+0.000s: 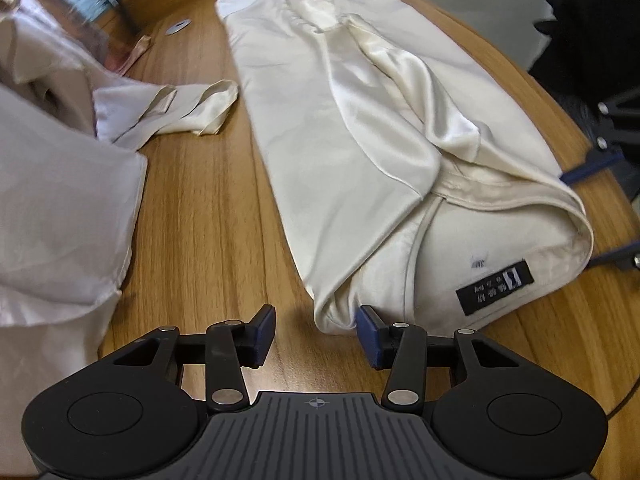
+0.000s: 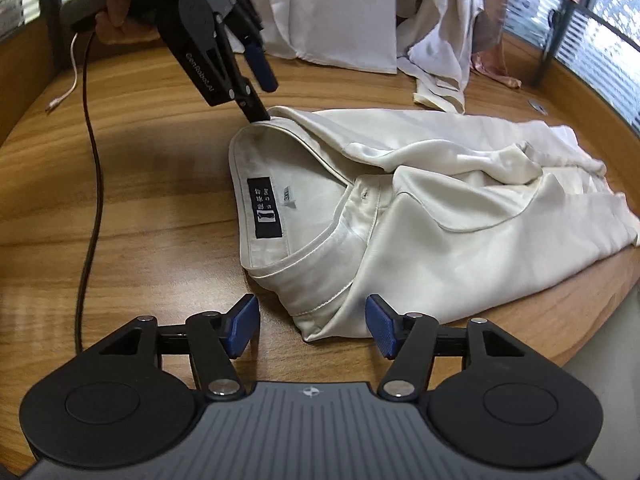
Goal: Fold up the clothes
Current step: 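Pinch the collar with both grippers and fold it over onto the hem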
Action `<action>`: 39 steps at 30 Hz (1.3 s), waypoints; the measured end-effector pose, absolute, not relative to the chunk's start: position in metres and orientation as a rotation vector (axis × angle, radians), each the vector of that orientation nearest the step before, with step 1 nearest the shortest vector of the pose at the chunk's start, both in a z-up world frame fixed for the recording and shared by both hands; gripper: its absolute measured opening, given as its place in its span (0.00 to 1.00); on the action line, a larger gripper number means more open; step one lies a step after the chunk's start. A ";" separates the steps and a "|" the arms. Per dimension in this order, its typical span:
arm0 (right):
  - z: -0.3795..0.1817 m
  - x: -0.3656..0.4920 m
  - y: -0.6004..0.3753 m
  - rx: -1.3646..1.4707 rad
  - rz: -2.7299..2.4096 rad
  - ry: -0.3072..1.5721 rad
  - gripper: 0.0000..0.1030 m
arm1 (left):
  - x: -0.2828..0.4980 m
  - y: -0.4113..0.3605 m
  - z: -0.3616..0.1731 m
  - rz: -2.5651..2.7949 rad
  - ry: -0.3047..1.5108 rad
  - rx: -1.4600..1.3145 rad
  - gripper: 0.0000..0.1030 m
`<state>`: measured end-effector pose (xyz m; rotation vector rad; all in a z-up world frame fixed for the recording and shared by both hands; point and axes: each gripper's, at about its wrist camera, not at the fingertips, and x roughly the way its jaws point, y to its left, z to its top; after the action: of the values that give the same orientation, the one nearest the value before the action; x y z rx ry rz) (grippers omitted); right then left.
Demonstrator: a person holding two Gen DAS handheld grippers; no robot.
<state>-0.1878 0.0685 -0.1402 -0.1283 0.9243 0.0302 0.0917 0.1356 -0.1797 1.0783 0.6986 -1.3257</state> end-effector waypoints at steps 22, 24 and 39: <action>-0.112 -0.174 0.026 0.027 -0.020 0.890 0.11 | 0.053 0.136 -0.194 -1.448 0.488 1.305 0.69; -0.112 -0.174 0.025 0.030 -0.023 0.892 0.11 | 0.056 0.134 -0.194 -1.439 0.485 1.288 0.64; -0.079 -0.171 -0.004 0.017 -0.100 0.841 0.09 | 0.056 0.097 -0.146 -1.359 0.287 1.183 0.05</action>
<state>-0.1709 -0.0043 -0.0791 0.0173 0.8411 -0.0998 0.0562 0.0968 -0.1456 1.1828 0.2870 -1.3589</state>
